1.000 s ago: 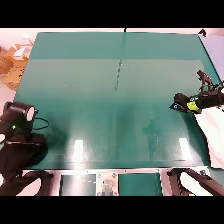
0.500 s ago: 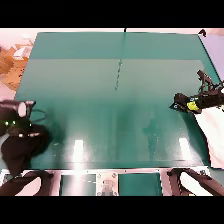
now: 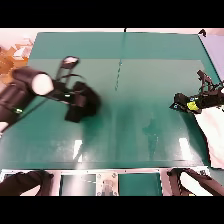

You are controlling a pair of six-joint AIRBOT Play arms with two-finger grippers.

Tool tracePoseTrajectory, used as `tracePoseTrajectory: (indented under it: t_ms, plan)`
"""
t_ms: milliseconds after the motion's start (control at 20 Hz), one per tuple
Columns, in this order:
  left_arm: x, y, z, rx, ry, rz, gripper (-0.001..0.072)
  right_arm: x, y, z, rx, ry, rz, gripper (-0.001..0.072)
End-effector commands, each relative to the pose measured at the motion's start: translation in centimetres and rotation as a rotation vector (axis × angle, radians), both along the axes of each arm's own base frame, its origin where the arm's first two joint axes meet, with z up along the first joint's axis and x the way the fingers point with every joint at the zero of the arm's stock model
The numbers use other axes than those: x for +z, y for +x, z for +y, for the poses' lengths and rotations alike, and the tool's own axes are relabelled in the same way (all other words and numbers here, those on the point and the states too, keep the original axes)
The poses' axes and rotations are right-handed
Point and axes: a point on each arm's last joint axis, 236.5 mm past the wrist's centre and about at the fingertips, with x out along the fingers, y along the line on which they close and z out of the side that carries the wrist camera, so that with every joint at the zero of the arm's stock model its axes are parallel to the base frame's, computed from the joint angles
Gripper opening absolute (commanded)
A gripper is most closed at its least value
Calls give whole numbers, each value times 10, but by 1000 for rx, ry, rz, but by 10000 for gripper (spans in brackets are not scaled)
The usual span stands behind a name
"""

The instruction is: Fold the shirts.

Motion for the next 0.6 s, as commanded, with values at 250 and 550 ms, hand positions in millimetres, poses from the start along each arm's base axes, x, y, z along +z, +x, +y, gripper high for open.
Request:
tracePoseTrajectory:
  t_ms: [250,550]
  plan:
    - [-35,-10,-136,-132,-259,65,703,1,7,-3,-13,-7,-29,15]
    - [-38,29,-20,51,-124,198,702,-3,9,-3,-11,-7,-20,190]
